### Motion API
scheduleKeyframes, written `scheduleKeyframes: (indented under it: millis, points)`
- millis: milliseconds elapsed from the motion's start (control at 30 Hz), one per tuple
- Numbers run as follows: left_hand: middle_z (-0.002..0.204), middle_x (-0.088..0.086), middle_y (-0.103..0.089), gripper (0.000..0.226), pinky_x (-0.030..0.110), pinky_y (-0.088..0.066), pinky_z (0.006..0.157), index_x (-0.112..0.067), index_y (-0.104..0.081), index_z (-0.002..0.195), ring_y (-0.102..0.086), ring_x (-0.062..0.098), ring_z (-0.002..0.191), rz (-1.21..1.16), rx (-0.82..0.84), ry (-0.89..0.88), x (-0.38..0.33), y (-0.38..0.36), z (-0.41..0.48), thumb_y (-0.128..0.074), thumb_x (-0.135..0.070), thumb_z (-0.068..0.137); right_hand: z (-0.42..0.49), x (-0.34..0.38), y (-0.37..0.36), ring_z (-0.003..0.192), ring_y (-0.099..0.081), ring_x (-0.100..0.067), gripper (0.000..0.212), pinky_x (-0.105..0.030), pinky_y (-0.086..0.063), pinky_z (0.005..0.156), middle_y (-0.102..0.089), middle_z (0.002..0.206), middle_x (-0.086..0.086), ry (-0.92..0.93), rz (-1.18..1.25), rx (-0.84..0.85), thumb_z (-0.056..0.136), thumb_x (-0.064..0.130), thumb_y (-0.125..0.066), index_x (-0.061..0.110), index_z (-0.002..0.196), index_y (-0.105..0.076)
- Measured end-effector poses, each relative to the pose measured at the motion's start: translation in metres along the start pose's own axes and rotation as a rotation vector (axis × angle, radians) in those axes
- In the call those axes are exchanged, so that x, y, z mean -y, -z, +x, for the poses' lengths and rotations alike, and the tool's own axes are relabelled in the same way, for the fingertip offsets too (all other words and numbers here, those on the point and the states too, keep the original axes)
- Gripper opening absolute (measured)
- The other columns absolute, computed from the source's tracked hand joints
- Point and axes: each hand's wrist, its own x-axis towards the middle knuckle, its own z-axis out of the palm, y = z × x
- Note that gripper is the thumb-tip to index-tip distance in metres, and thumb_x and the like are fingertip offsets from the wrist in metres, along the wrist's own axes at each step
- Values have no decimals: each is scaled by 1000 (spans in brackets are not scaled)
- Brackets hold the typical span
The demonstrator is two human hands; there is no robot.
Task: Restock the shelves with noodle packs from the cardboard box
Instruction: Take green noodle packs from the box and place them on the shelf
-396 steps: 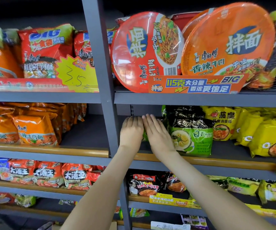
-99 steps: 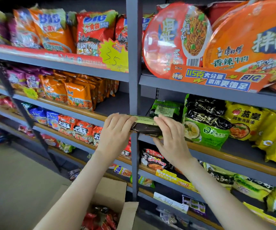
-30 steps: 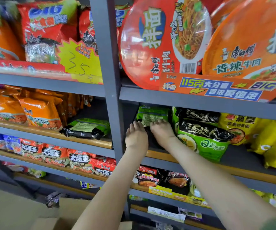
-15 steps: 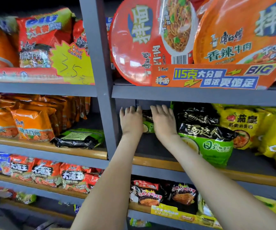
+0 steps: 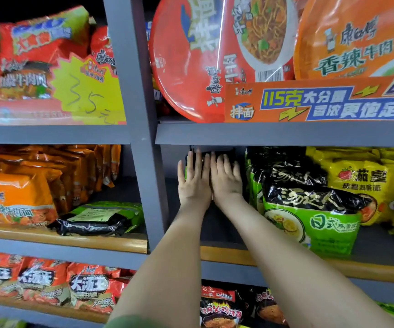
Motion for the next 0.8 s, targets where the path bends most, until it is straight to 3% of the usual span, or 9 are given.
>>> scheduleKeyframes:
  millis: [67, 133, 233, 333, 400, 467, 533, 633, 800]
  points:
    - [155, 7, 30, 76, 46, 18, 110, -14, 27, 145, 26, 27, 142, 18, 94, -3, -2, -7, 4, -33, -20, 100, 2, 4, -5, 134, -40, -13, 57, -41, -26, 110, -49, 141, 6, -66, 2, 4, 92, 27, -20, 20, 146, -35]
    - [154, 6, 31, 77, 44, 14, 114, -12, 28, 145, 26, 26, 142, -13, 149, -14, -2, -15, 11, -34, -20, 100, 3, 5, -18, 139, -32, -13, 60, -41, -26, 112, -39, 149, 5, -53, -17, 26, 92, 26, -12, 21, 150, -24]
    - [154, 3, 31, 77, 39, 8, 116, -13, 27, 145, 26, 23, 142, -119, 160, -5, -4, -27, 22, -35, -18, 101, 5, 3, -14, 134, -41, -15, 56, -40, -31, 108, -45, 145, 4, -146, 78, 41, 90, 27, -20, 29, 143, -40]
    - [155, 5, 29, 73, 36, 5, 118, -11, 25, 146, 25, 23, 143, -205, 174, 8, -9, -34, 34, -32, -16, 101, 11, -5, -34, 147, -6, -19, 52, -38, -15, 116, -3, 160, 1, -124, 197, 70, 104, 27, -21, 24, 153, -4]
    - [155, 6, 29, 70, 37, 4, 118, -11, 24, 147, 25, 24, 143, -240, 180, 31, -11, -35, 43, -29, -14, 102, 15, -7, -46, 147, -6, -19, 57, -34, -20, 114, 0, 160, 0, -194, 228, -9, 104, 32, -29, 20, 153, -2]
    - [154, 5, 31, 70, 39, 3, 117, -14, 24, 147, 24, 25, 143, -266, 187, 68, -12, -37, 52, -30, -16, 102, 14, -9, -52, 147, -2, -21, 57, -37, -13, 116, 3, 160, -4, -202, 253, 79, 104, 24, -27, 14, 152, 1]
    - [154, 4, 31, 73, 40, 0, 117, -16, 25, 147, 22, 27, 143, -281, 191, 105, -12, -42, 57, -32, -19, 102, 19, -11, -58, 146, -11, -26, 57, -39, -17, 116, -12, 159, -6, -206, 229, 73, 99, 19, -28, 13, 152, -8]
    - [154, 7, 31, 74, 40, -5, 118, -14, 26, 146, 20, 30, 144, -314, 194, 97, -15, -51, 63, -34, -19, 102, 34, -10, -66, 129, -40, -19, 51, -29, -48, 90, -51, 140, 7, -327, 238, 64, 89, 29, -31, 20, 139, -28]
    - [153, 5, 32, 67, 46, 3, 117, -17, 27, 146, 23, 27, 143, -294, 177, 114, -20, -52, 60, -25, -18, 103, 31, -12, -73, 128, -36, -19, 53, -34, -32, 102, -43, 143, 1, -249, 313, 154, 87, 30, -25, 16, 138, -27]
